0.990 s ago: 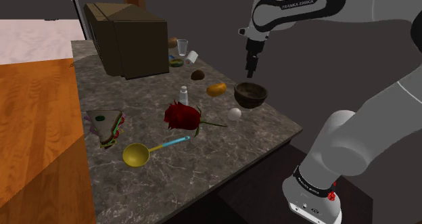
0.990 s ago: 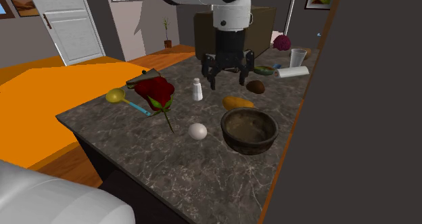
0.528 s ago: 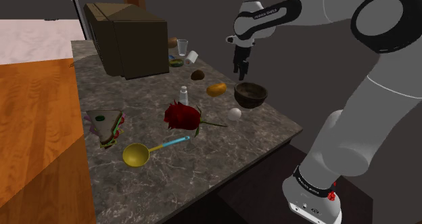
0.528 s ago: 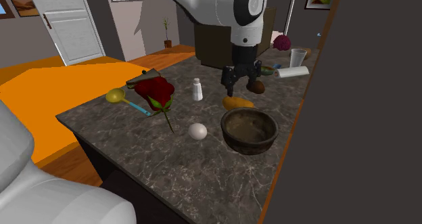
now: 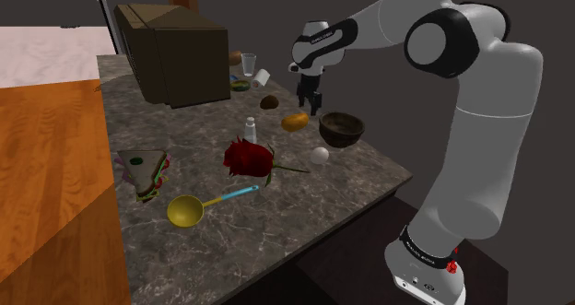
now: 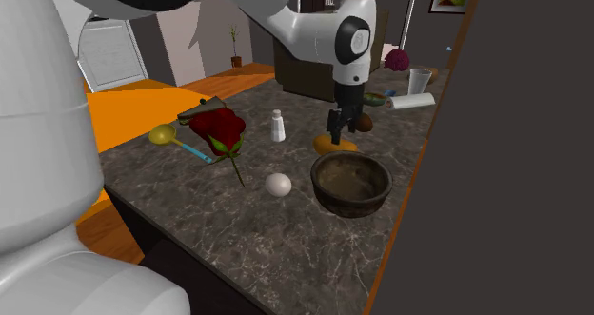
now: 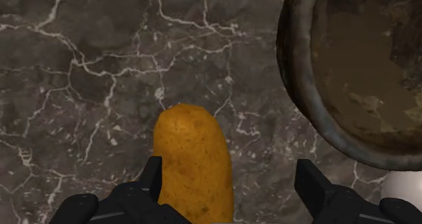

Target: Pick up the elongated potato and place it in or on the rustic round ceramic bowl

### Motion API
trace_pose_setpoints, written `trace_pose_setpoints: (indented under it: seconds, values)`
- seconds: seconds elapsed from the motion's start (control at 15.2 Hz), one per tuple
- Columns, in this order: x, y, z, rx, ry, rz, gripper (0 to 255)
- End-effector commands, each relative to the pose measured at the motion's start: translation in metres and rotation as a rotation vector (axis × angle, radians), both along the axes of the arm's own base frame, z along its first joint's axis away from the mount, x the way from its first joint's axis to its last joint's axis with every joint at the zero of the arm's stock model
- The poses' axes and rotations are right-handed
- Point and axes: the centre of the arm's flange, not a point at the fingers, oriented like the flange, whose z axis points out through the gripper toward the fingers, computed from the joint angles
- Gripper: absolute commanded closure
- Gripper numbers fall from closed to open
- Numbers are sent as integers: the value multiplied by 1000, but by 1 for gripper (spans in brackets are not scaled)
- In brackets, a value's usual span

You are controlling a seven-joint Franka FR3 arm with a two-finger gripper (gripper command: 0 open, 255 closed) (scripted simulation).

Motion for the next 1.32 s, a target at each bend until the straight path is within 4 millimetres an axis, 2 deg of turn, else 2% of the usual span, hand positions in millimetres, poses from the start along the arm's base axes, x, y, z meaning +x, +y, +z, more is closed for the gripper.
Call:
trace_pose_setpoints:
  seconds: [0.0,0.07,0.59,1.06,1.12,1.25]
  values:
    - [22,1,-17,2,7,82,0]
    - [30,2,-22,2,10,108,0]
    - [27,1,-62,2,10,108,0]
    - [27,1,-62,2,10,108,0]
    - [27,1,-62,2,10,108,255]
    - [27,1,-62,2,10,108,255]
